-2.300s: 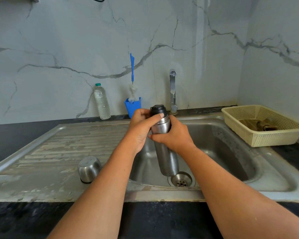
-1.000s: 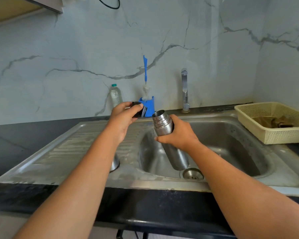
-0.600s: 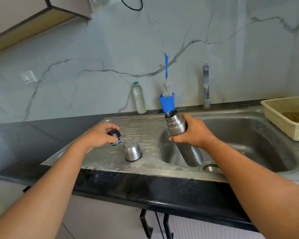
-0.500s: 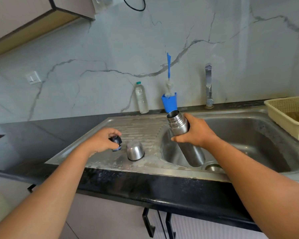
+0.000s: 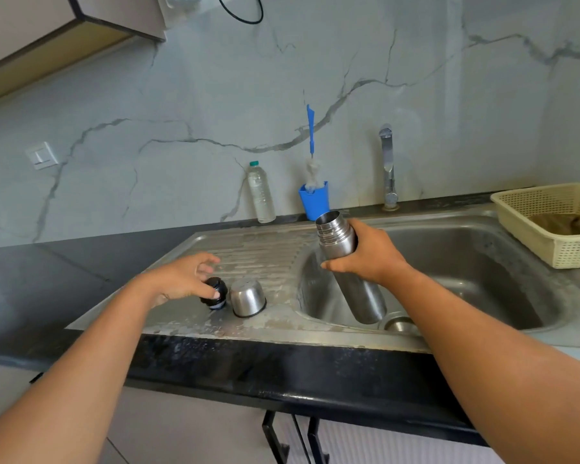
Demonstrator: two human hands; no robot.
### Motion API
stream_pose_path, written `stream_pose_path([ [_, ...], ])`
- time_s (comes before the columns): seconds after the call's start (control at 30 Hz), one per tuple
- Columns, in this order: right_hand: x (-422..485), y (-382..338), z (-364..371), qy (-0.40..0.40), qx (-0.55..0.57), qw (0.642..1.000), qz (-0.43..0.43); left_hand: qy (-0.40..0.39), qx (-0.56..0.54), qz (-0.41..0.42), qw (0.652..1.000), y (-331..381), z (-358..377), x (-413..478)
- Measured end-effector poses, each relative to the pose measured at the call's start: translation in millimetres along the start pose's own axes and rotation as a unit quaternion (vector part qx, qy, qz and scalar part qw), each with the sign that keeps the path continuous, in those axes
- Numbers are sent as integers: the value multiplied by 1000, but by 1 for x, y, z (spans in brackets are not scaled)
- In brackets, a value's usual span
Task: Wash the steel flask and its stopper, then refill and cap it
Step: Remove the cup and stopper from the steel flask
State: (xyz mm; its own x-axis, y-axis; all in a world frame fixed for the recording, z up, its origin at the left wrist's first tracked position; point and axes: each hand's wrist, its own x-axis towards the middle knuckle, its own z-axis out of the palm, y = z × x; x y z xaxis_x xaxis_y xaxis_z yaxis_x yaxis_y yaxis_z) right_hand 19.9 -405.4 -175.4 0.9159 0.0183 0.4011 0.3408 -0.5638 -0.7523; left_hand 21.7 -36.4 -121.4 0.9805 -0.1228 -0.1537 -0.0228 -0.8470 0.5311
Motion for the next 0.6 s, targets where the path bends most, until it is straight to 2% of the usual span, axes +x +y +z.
stream_pose_path([
  [0.13, 0, 2, -5, 19, 22, 999, 22, 122, -54, 89, 987, 52, -6, -8],
  [0.2, 2, 4, -9, 35, 35, 998, 35, 137, -124, 143, 972, 86, 9, -6],
  [0.3, 5, 6, -15, 71, 53, 994, 58, 73, -139, 184, 970, 135, 55, 6],
  [0.47, 10, 11, -29, 155, 111, 978, 90, -42, -134, 181, 973, 189, 132, 47],
  [0.53, 12, 14, -35, 180, 130, 970, 99, -57, -155, 198, 966, 204, 148, 59],
  [0.6, 13, 16, -39, 203, 163, 959, 116, -40, -185, 212, 959, 218, 158, 67],
])
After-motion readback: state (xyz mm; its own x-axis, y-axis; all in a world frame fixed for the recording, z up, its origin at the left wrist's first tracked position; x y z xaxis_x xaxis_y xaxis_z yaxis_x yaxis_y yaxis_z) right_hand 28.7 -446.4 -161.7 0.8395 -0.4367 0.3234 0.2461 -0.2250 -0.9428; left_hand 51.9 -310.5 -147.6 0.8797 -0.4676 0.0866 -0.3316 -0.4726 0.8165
